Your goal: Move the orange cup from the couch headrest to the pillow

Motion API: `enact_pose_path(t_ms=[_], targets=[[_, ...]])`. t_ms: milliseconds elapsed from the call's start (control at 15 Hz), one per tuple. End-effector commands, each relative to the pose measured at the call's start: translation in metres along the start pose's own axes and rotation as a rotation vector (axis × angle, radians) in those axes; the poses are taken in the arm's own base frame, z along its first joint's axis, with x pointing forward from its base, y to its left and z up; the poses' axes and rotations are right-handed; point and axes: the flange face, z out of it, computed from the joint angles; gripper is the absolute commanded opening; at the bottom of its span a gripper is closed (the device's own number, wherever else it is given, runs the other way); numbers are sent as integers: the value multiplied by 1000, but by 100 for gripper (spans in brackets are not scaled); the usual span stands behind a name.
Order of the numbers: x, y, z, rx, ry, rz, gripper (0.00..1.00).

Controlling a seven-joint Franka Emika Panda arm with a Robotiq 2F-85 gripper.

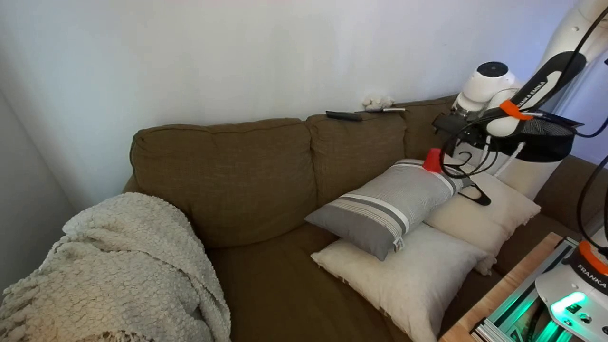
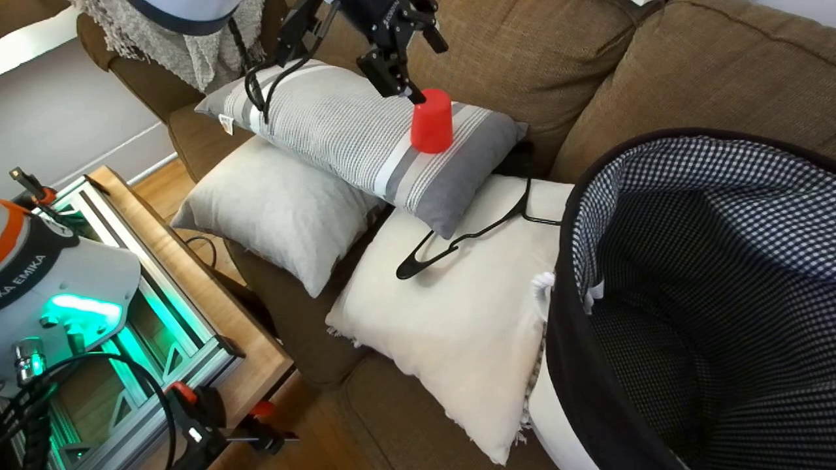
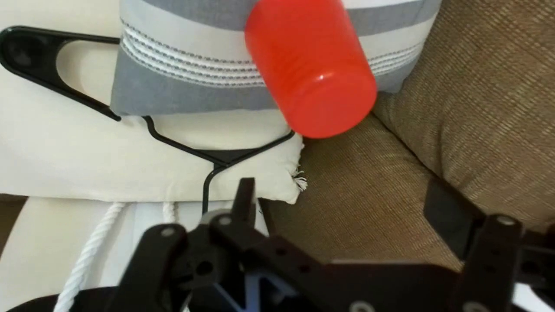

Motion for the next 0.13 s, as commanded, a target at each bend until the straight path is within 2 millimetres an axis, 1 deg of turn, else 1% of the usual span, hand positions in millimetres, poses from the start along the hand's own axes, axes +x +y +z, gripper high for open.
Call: enact_pose_path(t_ms=[0,67], targets=[[6,10,-11,50,-3,-23,100],[12,20,-19,85,-7,-34,100]])
